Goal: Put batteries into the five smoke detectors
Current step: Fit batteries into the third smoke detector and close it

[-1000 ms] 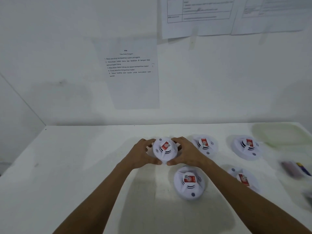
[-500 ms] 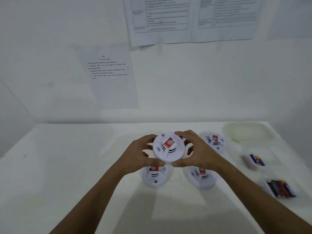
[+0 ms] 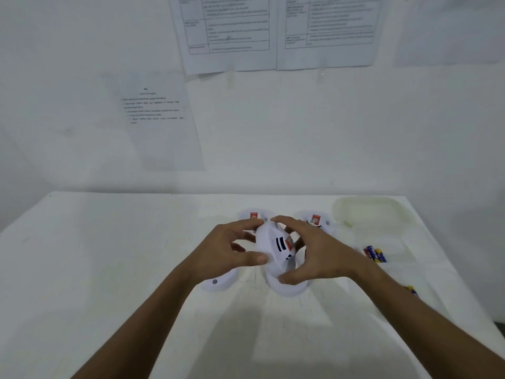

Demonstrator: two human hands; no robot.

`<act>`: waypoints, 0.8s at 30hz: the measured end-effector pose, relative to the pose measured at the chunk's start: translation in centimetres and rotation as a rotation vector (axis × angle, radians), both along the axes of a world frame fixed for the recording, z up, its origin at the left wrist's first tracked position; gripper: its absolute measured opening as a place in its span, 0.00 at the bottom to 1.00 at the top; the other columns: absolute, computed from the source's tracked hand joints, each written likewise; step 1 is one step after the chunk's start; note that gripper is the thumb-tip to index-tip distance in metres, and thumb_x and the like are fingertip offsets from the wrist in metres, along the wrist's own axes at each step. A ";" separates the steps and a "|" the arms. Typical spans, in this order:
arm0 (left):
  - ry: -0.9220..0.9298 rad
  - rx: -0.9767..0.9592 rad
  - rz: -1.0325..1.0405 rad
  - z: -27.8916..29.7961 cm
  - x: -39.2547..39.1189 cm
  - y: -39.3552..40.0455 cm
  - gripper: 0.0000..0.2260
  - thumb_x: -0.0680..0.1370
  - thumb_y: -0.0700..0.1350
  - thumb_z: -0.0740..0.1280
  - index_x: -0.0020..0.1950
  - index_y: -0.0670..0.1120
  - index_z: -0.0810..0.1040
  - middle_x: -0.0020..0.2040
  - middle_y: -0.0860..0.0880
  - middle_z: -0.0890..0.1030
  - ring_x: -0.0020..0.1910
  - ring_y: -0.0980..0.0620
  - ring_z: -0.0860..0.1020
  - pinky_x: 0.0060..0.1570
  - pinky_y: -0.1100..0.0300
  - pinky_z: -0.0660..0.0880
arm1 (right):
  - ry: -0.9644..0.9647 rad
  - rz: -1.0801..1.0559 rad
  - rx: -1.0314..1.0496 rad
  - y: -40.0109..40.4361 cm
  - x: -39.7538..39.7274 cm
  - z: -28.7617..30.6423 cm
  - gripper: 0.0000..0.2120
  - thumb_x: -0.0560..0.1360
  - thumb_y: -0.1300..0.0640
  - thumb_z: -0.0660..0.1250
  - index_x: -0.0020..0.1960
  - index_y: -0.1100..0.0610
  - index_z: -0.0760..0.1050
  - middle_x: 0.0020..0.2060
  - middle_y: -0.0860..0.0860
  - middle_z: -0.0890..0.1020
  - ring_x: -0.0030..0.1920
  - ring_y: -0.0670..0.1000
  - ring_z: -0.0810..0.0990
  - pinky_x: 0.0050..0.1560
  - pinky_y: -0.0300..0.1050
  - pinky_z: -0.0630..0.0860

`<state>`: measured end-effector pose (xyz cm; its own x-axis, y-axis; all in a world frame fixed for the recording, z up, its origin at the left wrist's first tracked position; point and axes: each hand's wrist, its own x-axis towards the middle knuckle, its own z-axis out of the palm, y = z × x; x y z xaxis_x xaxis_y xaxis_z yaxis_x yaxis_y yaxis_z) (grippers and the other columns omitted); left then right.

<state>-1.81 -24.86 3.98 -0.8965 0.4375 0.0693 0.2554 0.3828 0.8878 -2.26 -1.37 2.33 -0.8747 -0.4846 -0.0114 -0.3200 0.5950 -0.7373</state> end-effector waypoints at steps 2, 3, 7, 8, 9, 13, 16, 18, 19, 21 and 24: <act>-0.026 -0.001 -0.012 -0.3 0.0 -0.1 0.22 0.75 0.47 0.73 0.68 0.55 0.75 0.60 0.58 0.81 0.58 0.57 0.79 0.58 0.55 0.77 | -0.027 -0.015 -0.031 0.1 0.4 0.2 0.44 0.63 0.50 0.82 0.67 0.32 0.58 0.56 0.31 0.73 0.57 0.34 0.74 0.52 0.31 0.76; -0.036 -0.011 -0.026 -0.5 -0.1 -0.2 0.22 0.75 0.47 0.72 0.69 0.55 0.74 0.60 0.58 0.80 0.59 0.57 0.78 0.59 0.55 0.76 | -0.042 -0.033 -0.045 0.1 0.7 0.2 0.42 0.63 0.51 0.83 0.64 0.32 0.59 0.54 0.29 0.73 0.57 0.32 0.73 0.51 0.30 0.76; -0.013 -0.097 -0.087 -1.1 -0.1 -0.3 0.31 0.70 0.46 0.77 0.70 0.60 0.71 0.63 0.62 0.77 0.60 0.60 0.75 0.57 0.57 0.77 | -0.130 -0.090 -0.205 0.2 1.3 0.4 0.44 0.59 0.54 0.82 0.67 0.40 0.62 0.55 0.35 0.76 0.58 0.38 0.76 0.57 0.44 0.80; -0.017 -0.107 -0.095 -1.2 -0.2 -0.3 0.34 0.68 0.47 0.78 0.70 0.62 0.69 0.63 0.62 0.76 0.60 0.61 0.75 0.57 0.58 0.77 | -0.154 -0.096 -0.255 0.2 1.5 0.6 0.44 0.59 0.54 0.82 0.68 0.42 0.62 0.57 0.39 0.77 0.59 0.41 0.77 0.58 0.46 0.80; -0.021 -0.110 -0.106 -1.4 -0.3 -0.3 0.36 0.67 0.49 0.80 0.70 0.64 0.68 0.63 0.62 0.75 0.60 0.61 0.75 0.56 0.58 0.77 | -0.165 -0.102 -0.299 0.1 1.6 0.7 0.45 0.59 0.56 0.81 0.68 0.44 0.62 0.58 0.41 0.77 0.59 0.43 0.78 0.58 0.48 0.80; 0.001 -0.079 -0.135 -1.5 -0.7 -0.3 0.40 0.65 0.50 0.81 0.72 0.62 0.66 0.61 0.62 0.78 0.56 0.58 0.78 0.51 0.57 0.80 | -0.168 -0.132 -0.403 -0.5 2.3 0.2 0.44 0.60 0.64 0.79 0.70 0.48 0.61 0.59 0.41 0.76 0.62 0.44 0.77 0.57 0.47 0.80; -0.035 -0.008 -0.135 -1.5 -0.7 -0.4 0.42 0.64 0.46 0.81 0.74 0.57 0.65 0.59 0.58 0.80 0.54 0.56 0.80 0.48 0.59 0.80 | -0.135 -0.167 -0.420 -0.7 2.8 -0.3 0.44 0.60 0.66 0.79 0.70 0.50 0.62 0.60 0.39 0.75 0.63 0.43 0.75 0.60 0.46 0.79; -0.039 -0.026 -0.141 -1.6 -0.6 -0.5 0.41 0.64 0.47 0.81 0.74 0.55 0.67 0.59 0.58 0.80 0.55 0.57 0.79 0.49 0.61 0.79 | -0.131 -0.170 -0.414 -0.6 3.1 -0.3 0.45 0.60 0.65 0.80 0.70 0.49 0.63 0.61 0.40 0.76 0.63 0.45 0.75 0.61 0.47 0.79; -0.031 -0.052 -0.153 -1.7 -0.6 -0.6 0.39 0.64 0.47 0.81 0.72 0.55 0.68 0.59 0.59 0.80 0.55 0.58 0.79 0.49 0.62 0.79 | -0.138 -0.163 -0.409 -0.5 3.2 -0.4 0.45 0.60 0.65 0.81 0.71 0.49 0.64 0.61 0.41 0.76 0.64 0.46 0.75 0.61 0.47 0.79; -0.017 -0.077 -0.173 -1.7 -0.3 -0.5 0.35 0.65 0.47 0.81 0.70 0.56 0.72 0.59 0.60 0.80 0.56 0.58 0.78 0.50 0.63 0.79 | -0.128 -0.149 -0.370 -0.1 3.4 -0.5 0.45 0.60 0.65 0.82 0.71 0.48 0.65 0.63 0.43 0.76 0.65 0.47 0.75 0.60 0.47 0.79; -0.007 -0.046 -0.147 -1.5 0.2 0.0 0.33 0.64 0.46 0.81 0.66 0.57 0.74 0.57 0.61 0.81 0.55 0.57 0.79 0.50 0.61 0.79 | -0.080 -0.151 -0.296 0.8 3.4 -0.5 0.47 0.59 0.60 0.84 0.72 0.46 0.65 0.65 0.43 0.74 0.67 0.46 0.72 0.60 0.44 0.79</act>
<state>-1.65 -24.86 2.50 -0.8230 0.5666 0.0402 0.3057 0.3821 0.8721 1.17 -0.58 1.84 -0.9387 -0.3426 0.0386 -0.1786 0.3875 -0.9044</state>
